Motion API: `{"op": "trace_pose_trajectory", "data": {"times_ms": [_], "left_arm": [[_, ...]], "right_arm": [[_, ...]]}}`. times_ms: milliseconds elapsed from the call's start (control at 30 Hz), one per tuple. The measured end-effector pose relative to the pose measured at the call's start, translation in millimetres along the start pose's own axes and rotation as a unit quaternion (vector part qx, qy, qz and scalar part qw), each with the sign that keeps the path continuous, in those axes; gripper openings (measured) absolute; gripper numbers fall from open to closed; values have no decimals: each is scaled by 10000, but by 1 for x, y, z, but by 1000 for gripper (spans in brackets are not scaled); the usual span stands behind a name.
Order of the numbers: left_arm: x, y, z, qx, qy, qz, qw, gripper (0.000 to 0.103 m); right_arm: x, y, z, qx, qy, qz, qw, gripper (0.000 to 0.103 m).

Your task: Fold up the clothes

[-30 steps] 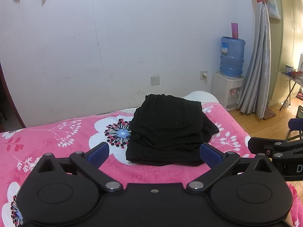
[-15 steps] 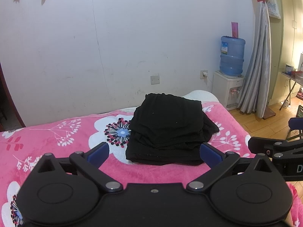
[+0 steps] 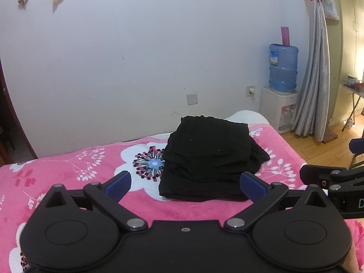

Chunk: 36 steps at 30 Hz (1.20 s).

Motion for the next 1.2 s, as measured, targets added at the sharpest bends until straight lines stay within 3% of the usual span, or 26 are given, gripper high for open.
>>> {"op": "trace_pose_trajectory", "data": {"times_ms": [1200], "left_arm": [[0, 1, 4, -64, 83, -36, 9999, 103]], "right_arm": [[3, 2, 1, 60, -46, -3, 10000, 103]]}}
Point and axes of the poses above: each gripper's, at about its wrist camera, not at the fingertips, and y roughly the way its jaws point, z to its right, x to its underside, the point moved 4 cm from there along y, roughly the way its jaws point, and after that the axes turned 1 degree about -z, right-handed, at the moved point
